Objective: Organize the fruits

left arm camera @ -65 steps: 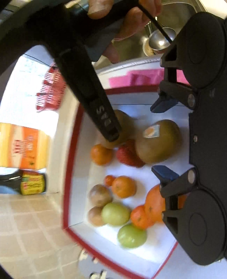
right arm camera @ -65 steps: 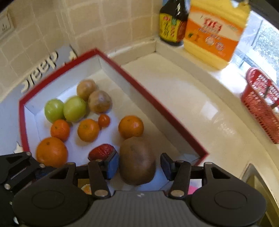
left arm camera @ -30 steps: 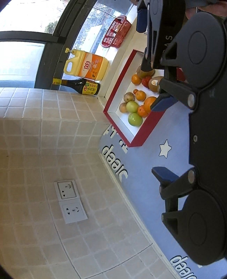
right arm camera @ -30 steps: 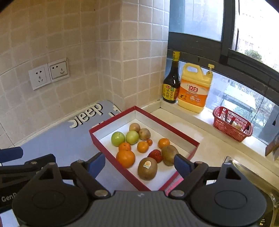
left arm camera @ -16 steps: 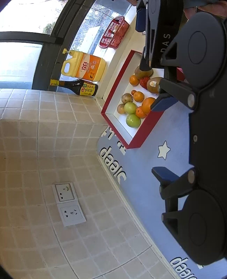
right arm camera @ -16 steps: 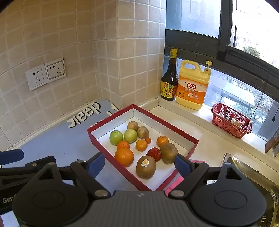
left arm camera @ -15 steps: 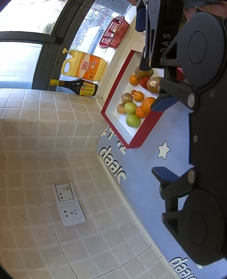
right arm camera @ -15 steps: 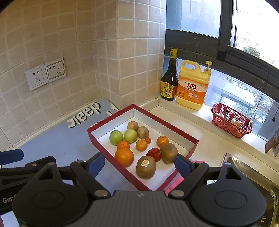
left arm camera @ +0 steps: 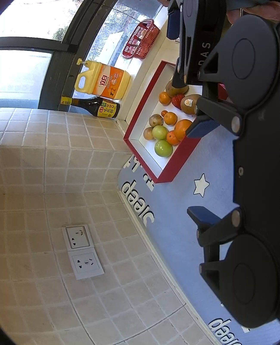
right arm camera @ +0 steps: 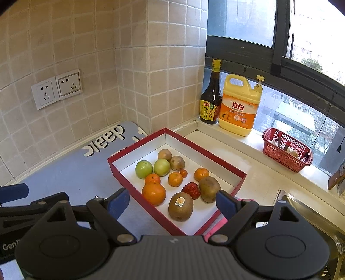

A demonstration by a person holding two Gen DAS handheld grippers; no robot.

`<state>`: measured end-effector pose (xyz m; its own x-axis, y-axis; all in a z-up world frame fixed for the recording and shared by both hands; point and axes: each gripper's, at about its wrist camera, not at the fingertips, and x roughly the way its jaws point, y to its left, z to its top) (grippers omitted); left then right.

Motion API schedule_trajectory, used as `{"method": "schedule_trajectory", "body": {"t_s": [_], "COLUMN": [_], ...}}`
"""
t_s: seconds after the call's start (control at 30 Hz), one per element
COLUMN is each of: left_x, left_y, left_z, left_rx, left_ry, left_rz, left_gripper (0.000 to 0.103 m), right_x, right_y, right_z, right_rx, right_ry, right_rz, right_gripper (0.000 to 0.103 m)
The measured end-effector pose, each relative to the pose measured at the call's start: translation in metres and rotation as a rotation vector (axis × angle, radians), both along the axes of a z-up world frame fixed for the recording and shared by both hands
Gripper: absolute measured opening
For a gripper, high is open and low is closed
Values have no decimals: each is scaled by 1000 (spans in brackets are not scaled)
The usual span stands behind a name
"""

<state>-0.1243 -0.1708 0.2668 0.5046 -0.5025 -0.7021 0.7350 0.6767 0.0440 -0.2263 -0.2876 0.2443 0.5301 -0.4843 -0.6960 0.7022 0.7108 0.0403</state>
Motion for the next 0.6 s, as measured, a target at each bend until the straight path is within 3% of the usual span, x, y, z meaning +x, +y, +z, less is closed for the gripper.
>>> {"method": "schedule_trajectory", "body": {"t_s": [0.6], "left_x": [-2], "left_y": [-2], "left_z": [0], "left_rx": [2], "left_ry": [-4], "left_rz": [-2], "left_gripper": [83], "right_x": [0], "right_y": [-7], "right_z": [-1], "right_rx": [0], "right_ry": [3], "right_rz": [9], "right_gripper": [89]}}
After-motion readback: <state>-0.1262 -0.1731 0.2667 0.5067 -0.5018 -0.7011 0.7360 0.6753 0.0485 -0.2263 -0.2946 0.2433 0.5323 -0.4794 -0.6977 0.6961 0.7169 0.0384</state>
